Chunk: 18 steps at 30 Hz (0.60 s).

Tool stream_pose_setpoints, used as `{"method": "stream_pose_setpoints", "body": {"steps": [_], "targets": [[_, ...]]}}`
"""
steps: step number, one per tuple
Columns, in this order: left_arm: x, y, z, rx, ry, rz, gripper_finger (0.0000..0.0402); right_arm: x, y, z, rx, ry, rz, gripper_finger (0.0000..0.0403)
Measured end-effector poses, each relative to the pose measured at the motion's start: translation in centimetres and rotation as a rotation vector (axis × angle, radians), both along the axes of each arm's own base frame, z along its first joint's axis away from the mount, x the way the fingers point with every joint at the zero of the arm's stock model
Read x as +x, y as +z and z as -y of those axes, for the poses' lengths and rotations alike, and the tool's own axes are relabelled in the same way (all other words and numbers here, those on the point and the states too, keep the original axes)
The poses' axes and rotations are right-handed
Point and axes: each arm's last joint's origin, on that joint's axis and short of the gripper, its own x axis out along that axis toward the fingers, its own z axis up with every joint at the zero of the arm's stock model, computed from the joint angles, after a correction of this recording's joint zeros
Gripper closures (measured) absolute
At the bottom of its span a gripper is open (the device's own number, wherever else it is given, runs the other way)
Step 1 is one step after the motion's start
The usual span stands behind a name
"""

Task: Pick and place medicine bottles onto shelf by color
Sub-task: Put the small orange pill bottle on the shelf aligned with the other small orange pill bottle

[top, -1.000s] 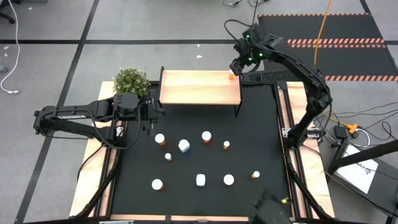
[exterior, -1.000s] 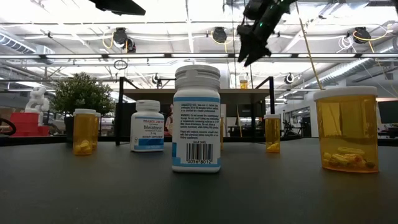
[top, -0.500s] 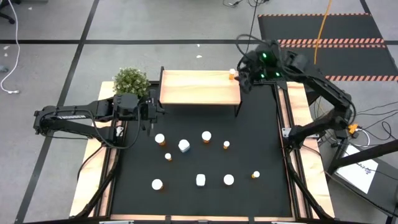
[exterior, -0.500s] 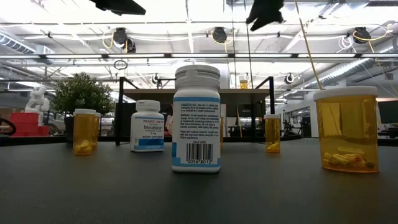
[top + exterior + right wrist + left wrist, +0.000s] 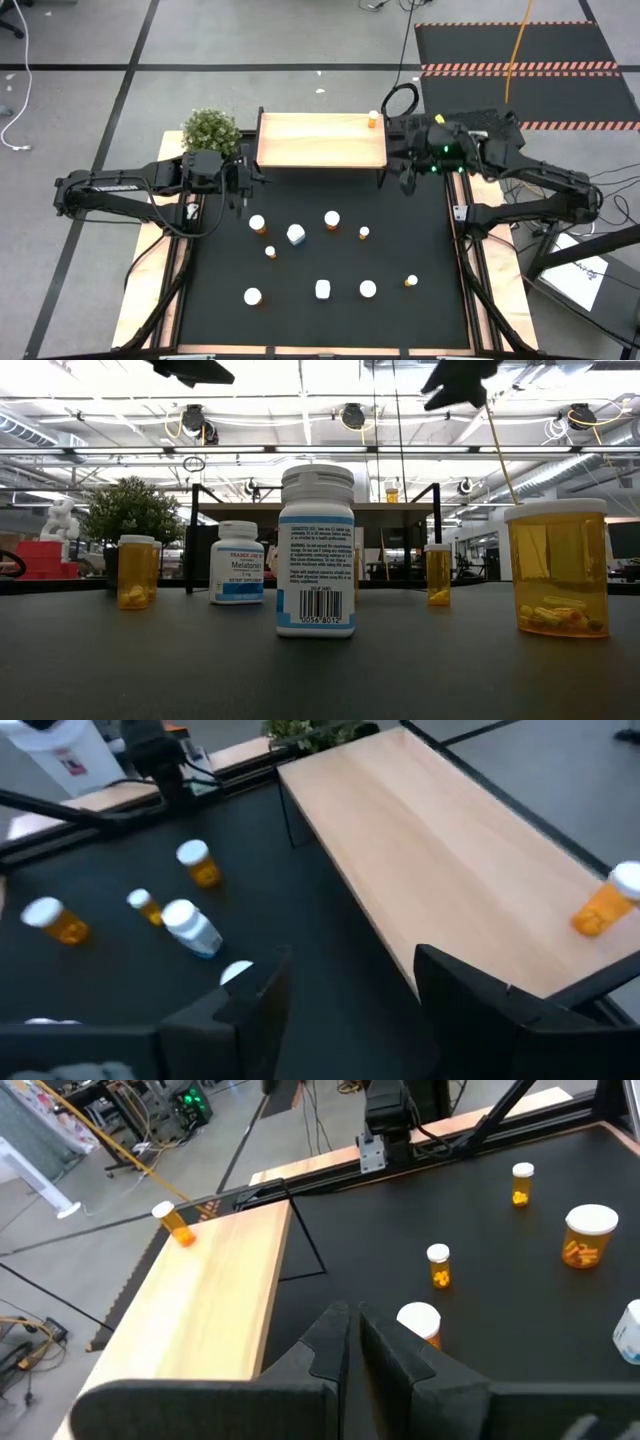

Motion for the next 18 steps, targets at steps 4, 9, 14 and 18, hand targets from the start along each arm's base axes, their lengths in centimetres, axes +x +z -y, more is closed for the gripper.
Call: {"method": "stream_pose_setpoints", "body": {"steps": [4, 9, 14, 18], "targets": [[0.0, -0.1, 0.0, -0.039, 0.015, -0.006, 0.0371, 0.4, -3.2, -0.8, -0.032, 0.041, 0.02, 0.0195], [-0.1, -0.6, 0.0, -0.097, 0.038, -0.044, 0.037, 0.8, -6.5, -1.6, -0.067, 0.109, 0.02, 0.0195], [-0.1, -1.4, 0.4, -0.16, 0.05, -0.126, 0.0368, 0.8, -7.9, -2.0, -0.1, 0.157, -0.017, 0.0195], [0.2, -3.0, 1.6, -0.238, 0.048, -0.209, 0.0343, 0.6, -7.8, -2.4, -0.129, 0.195, -0.018, 0.0195]]}}
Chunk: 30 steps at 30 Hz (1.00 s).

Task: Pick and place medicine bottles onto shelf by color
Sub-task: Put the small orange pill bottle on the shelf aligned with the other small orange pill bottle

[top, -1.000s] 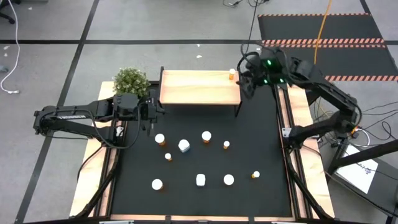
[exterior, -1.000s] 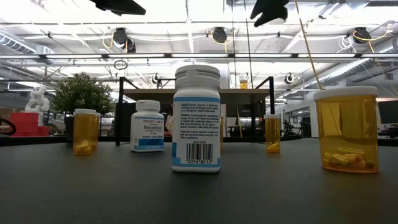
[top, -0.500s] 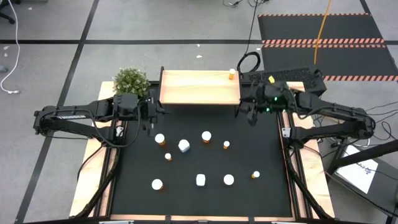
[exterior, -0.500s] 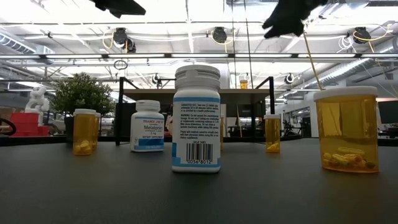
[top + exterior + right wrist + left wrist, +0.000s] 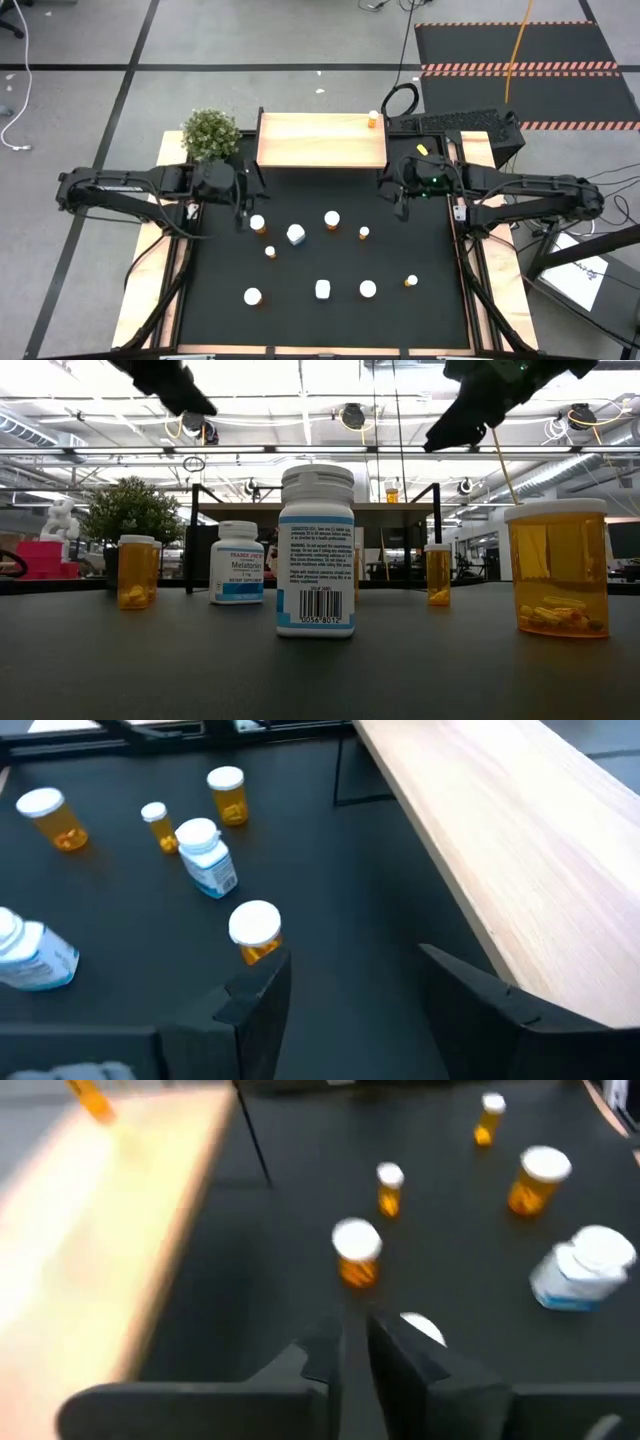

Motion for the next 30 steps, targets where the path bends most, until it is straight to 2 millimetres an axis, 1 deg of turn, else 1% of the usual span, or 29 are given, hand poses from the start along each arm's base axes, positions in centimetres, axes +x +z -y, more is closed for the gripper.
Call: {"method": "stream_pose_setpoints", "body": {"steps": [2, 4, 7, 12, 16, 23, 27, 30], "targets": [[0.4, -0.6, 0.7, -0.02, 0.015, -0.014, 0.0322, -0.2, 0.1, -0.2, -0.013, 0.017, 0.004, 0.0195], [0.5, -1.6, 1.6, -0.034, 0.022, -0.07, 0.0299, -0.4, 0.2, -0.4, -0.015, 0.025, 0.002, 0.0195], [1.0, -2.4, 2.8, -0.064, 0.022, -0.095, 0.0267, -0.8, 0.1, -0.6, -0.001, 0.026, -0.021, 0.0195], [1.6, -3.7, 4.9, -0.088, 0.02, -0.157, 0.0233, -1.1, 0.2, -0.9, 0.031, 0.024, -0.016, 0.0195], [2.0, -4.9, 6.6, -0.094, -0.008, -0.224, 0.0225, -1.1, 0.3, -1.3, 0.042, 0.038, -0.016, 0.0195], [2.3, -7.2, 9.3, -0.093, -0.026, -0.348, 0.0224, -1.0, 0.2, -2.0, 0.06, 0.064, -0.015, 0.0195], [2.5, -8.5, 10.3, -0.059, -0.011, -0.401, 0.0224, -1.0, 0.2, -2.1, 0.053, 0.073, -0.016, 0.0195], [2.7, -9.5, 10.6, -0.033, 0.006, -0.444, 0.0223, -1.0, 0.2, -2.1, 0.048, 0.075, -0.017, 0.0195]]}}
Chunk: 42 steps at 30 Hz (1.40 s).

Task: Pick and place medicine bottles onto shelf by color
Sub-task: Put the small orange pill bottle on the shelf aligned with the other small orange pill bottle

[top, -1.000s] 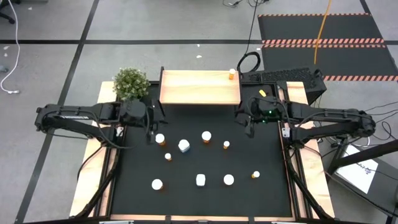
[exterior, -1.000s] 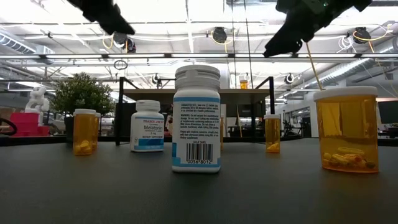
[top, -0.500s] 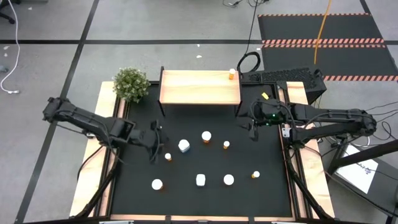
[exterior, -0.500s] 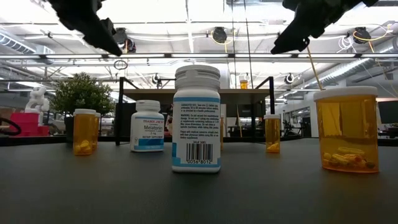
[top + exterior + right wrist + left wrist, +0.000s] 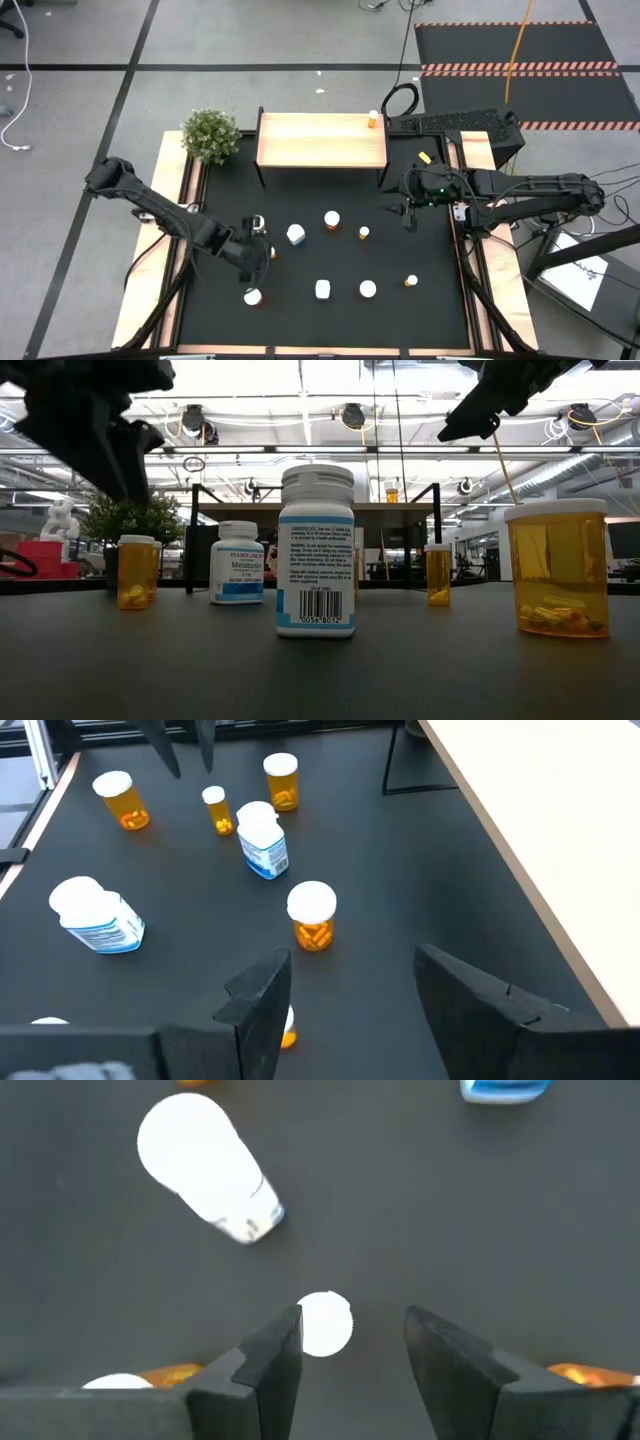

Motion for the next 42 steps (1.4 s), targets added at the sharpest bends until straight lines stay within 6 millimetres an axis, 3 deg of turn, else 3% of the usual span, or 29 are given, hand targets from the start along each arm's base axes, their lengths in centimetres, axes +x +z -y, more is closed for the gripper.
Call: {"method": "stream_pose_setpoints", "body": {"steps": [11, 25, 42], "targets": [[1.2, -2.5, 0.2, 0.053, 0.039, -0.076, 0.0182, 0.0, 0.0, 0.0, -0.002, 0.001, 0.0, 0.0195], [1.5, -2.5, 0.0, 0.038, 0.053, -0.07, 0.0254, 0.0, 0.0, 0.0, -0.009, 0.005, -0.001, 0.0195], [0.5, -1.0, -0.2, -0.032, 0.05, -0.084, 0.0253, 0.0, 0.0, 0.0, -0.009, 0.005, -0.002, 0.0195]]}}
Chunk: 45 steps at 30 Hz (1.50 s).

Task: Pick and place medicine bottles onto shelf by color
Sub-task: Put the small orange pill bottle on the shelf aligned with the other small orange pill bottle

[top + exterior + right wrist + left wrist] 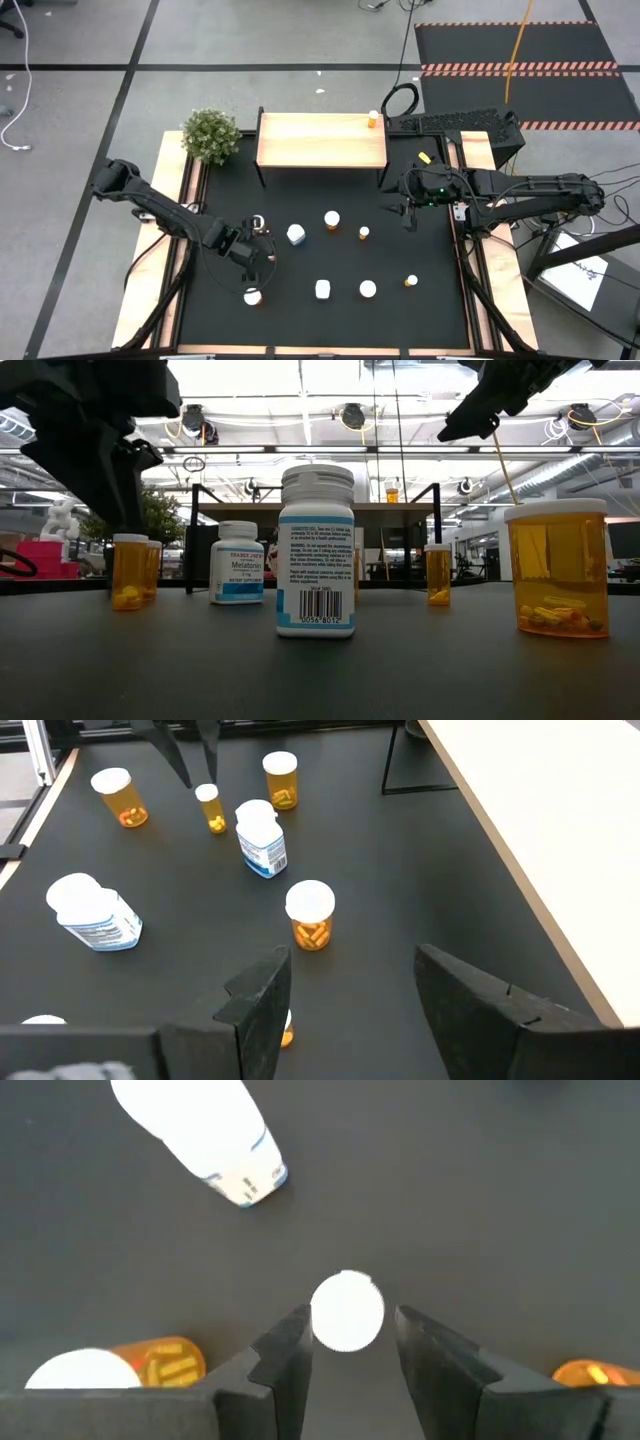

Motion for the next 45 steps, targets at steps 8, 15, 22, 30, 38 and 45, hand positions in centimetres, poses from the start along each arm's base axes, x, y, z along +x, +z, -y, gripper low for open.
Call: {"method": "stream_pose_setpoints", "body": {"steps": [8, 15, 22, 30, 38, 45], "targets": [[0.5, 0.0, -0.9, 0.004, 0.039, 0.005, 0.0182, 0.0, 0.0, 0.0, -0.003, 0.002, 0.003, 0.0195], [0.7, 0.0, -1.4, -0.036, 0.022, -0.013, 0.0117, 0.0, 0.0, 0.0, -0.003, 0.002, 0.005, 0.0195], [1.1, -0.8, -1.2, -0.03, 0.009, -0.027, 0.0132, 0.0, 0.0, 0.0, -0.006, 0.004, 0.005, 0.0195], [1.8, -2.3, -1.0, 0.003, -0.031, -0.074, 0.0174, 0.0, 0.1, 0.0, -0.006, 0.004, 0.005, 0.0195], [1.8, -2.3, -1.0, 0.0, -0.034, -0.071, 0.0247, 0.0, 0.0, 0.0, -0.006, 0.004, 0.005, 0.0195], [1.8, -2.3, -0.9, -0.007, -0.038, -0.074, 0.0286, 0.0, 0.0, 0.0, -0.006, 0.004, 0.005, 0.0195]]}}
